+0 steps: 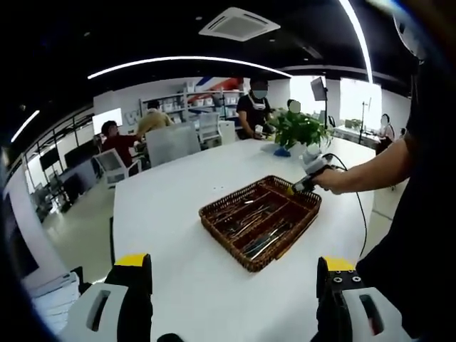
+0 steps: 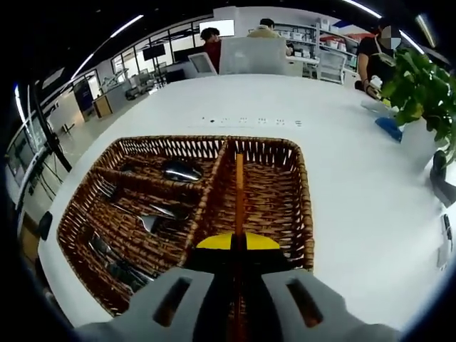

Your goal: Arrange the knives, forks, and spoons in their matching storage slots by inserting each utensil handle-first until every utensil is classified and aligned in the correct compartment

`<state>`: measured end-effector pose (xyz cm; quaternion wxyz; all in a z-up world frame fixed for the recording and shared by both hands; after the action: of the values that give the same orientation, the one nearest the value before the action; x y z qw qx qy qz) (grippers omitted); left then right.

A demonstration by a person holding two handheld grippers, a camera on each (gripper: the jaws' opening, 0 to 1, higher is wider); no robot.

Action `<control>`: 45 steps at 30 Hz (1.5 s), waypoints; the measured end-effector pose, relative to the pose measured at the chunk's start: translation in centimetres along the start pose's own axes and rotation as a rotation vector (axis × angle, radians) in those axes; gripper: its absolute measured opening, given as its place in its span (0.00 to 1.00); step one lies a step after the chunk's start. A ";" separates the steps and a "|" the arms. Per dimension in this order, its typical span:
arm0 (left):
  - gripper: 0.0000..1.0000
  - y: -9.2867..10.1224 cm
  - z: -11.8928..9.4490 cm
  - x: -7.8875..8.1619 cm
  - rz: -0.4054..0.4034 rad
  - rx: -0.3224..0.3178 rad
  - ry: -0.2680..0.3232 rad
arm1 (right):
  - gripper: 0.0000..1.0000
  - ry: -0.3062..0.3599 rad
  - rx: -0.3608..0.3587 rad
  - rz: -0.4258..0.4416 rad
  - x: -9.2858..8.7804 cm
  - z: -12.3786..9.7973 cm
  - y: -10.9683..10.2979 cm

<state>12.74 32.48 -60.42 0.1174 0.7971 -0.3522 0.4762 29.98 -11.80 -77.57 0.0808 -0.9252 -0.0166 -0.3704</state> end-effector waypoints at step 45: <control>1.00 1.1 0.8 0.7 -0.010 -0.014 0.064 | 0.67 0.151 0.108 -0.214 2.5 -2.6 0.9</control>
<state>12.74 31.02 -60.41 0.1368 0.7824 -0.3476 0.4983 30.08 -13.17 -74.13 0.0917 -0.8819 -0.1291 -0.4440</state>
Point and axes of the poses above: the point that each gripper's makers call its tool centre point, and the gripper's own axes: z roughly forward along the fingers, y roughly to its right, x roughly out of its top, the point moved 9 cm from there along -z, roughly backward along the fingers, and after that the axes turned 6 degrees about z, right-handed, at the moved point
